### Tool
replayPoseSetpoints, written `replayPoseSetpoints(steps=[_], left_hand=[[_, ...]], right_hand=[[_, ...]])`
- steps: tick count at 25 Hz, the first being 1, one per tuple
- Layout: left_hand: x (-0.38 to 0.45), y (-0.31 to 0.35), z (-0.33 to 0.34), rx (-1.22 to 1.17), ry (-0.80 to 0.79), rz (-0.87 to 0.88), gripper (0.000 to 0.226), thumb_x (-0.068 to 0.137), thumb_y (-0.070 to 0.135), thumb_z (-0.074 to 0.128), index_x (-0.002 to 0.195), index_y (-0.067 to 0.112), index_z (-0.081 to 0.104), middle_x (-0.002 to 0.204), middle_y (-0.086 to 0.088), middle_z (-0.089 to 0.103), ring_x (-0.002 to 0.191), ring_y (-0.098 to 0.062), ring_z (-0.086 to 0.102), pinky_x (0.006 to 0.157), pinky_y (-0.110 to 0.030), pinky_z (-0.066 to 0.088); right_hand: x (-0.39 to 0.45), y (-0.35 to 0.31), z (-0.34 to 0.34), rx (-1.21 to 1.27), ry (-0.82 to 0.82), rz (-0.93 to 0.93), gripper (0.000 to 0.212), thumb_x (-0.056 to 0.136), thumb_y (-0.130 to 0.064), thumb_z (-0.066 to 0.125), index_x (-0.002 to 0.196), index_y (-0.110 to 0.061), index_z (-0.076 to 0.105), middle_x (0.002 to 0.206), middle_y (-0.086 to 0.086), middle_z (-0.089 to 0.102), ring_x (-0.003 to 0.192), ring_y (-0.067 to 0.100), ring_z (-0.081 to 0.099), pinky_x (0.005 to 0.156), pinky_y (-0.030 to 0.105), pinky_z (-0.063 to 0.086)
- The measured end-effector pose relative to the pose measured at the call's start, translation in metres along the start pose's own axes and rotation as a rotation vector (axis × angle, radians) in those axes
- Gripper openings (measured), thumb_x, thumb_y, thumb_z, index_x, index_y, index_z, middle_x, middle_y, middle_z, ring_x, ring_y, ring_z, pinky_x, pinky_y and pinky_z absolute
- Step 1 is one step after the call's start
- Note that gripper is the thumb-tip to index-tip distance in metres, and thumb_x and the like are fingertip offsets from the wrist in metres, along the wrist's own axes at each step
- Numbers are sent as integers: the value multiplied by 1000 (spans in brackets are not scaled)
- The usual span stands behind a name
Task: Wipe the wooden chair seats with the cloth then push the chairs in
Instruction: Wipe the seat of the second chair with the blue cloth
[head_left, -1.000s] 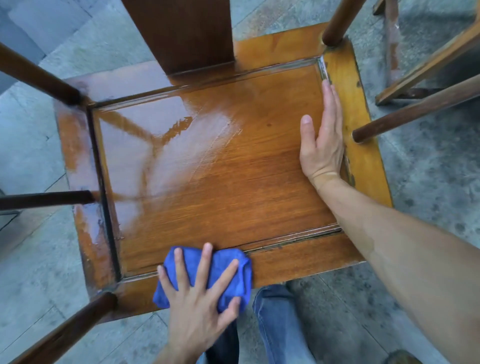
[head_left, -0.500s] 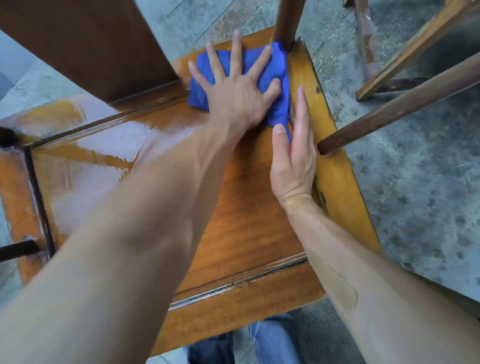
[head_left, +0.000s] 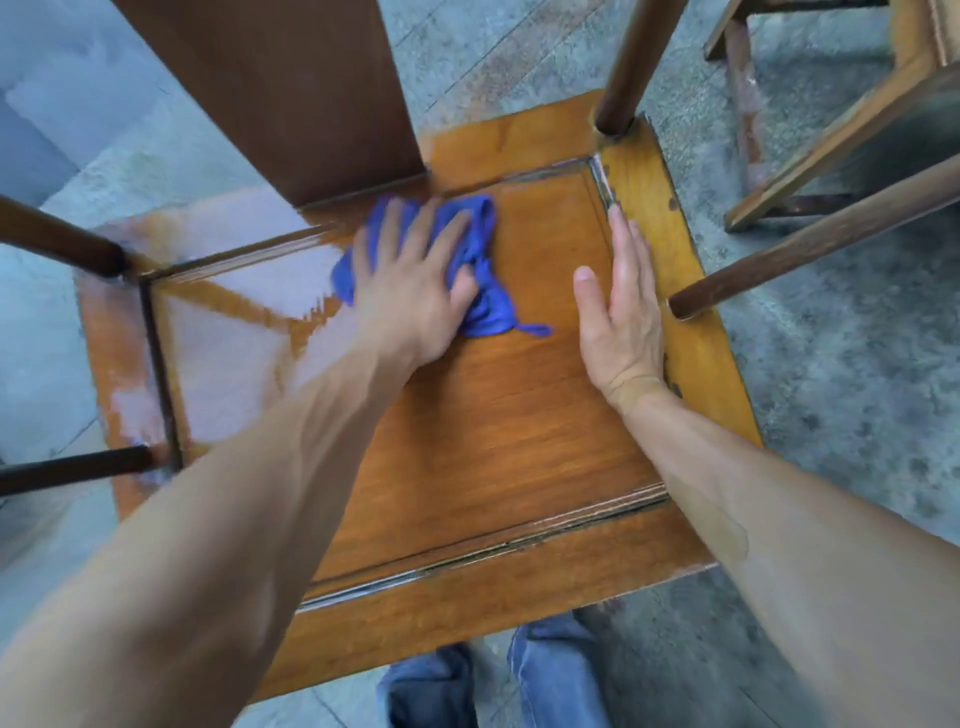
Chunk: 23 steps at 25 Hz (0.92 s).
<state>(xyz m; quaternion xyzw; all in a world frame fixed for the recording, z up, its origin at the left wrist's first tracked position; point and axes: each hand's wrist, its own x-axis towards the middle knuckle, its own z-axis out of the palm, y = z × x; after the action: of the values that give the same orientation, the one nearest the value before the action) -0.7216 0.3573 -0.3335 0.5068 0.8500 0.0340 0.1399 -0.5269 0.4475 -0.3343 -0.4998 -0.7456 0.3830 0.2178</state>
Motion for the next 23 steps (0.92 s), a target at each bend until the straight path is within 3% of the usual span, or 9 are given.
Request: replayPoseSetpoints(steps=[4,7,11,14,16,19,21,23], left_hand=[[-115,-111,-3,-56,28,-552,67,97,51,23,157,23,28,169,-10,13,155,-37,4,122,-63,7],[-199,-130,5,18,53,-507,65,99,42,28,144,-1,45,159,-29,29,150,-48,14,120,-65,14],[-286,-62,38,-45,-61,-517,66,90,52,38,148,23,44,164,-16,25,150,-53,11,113,-76,16],[-321,-40,52,11,-107,-355,66,87,67,38,147,40,39,167,-15,18,148,-59,5,108,-81,13],[-302,-47,46,-25,-67,-383,70,82,68,42,147,41,42,168,-10,15,147,-60,4,107,-82,13],[-225,-35,34,-16,19,-373,70,83,67,41,149,42,41,170,-4,13,148,-58,3,109,-81,11],[-149,-11,29,-23,68,-352,70,85,67,39,151,45,35,170,-1,11,149,-57,0,110,-81,8],[-72,27,28,-40,92,-323,71,87,68,35,154,45,28,170,-2,8,149,-57,-4,111,-81,3]], right_hand=[[3,-14,-8,-172,-201,123,58,103,-36,45,157,-31,25,169,0,11,156,19,-4,124,36,6],[2,-22,-13,-393,-322,124,57,103,-40,44,157,-32,26,170,-1,-3,155,21,-13,124,42,11],[6,-36,-16,-706,-442,9,64,101,-45,43,158,-32,17,169,-3,-10,155,28,-5,120,51,18],[26,-45,-20,-855,-512,-177,62,98,-47,43,156,-39,23,169,-3,6,154,28,6,118,52,20],[41,-51,-21,-814,-537,-247,53,99,-46,44,151,-42,34,167,-4,19,155,27,11,121,48,17],[65,-60,-27,-722,-591,-200,40,103,-39,39,142,-43,51,162,-5,34,148,29,30,117,43,28],[77,-73,-31,-814,-630,-153,41,103,-45,36,138,-39,57,155,2,46,140,35,43,112,42,36],[91,-90,-36,-882,-677,-129,50,104,-52,31,143,-31,54,154,8,46,140,37,41,113,39,34]])
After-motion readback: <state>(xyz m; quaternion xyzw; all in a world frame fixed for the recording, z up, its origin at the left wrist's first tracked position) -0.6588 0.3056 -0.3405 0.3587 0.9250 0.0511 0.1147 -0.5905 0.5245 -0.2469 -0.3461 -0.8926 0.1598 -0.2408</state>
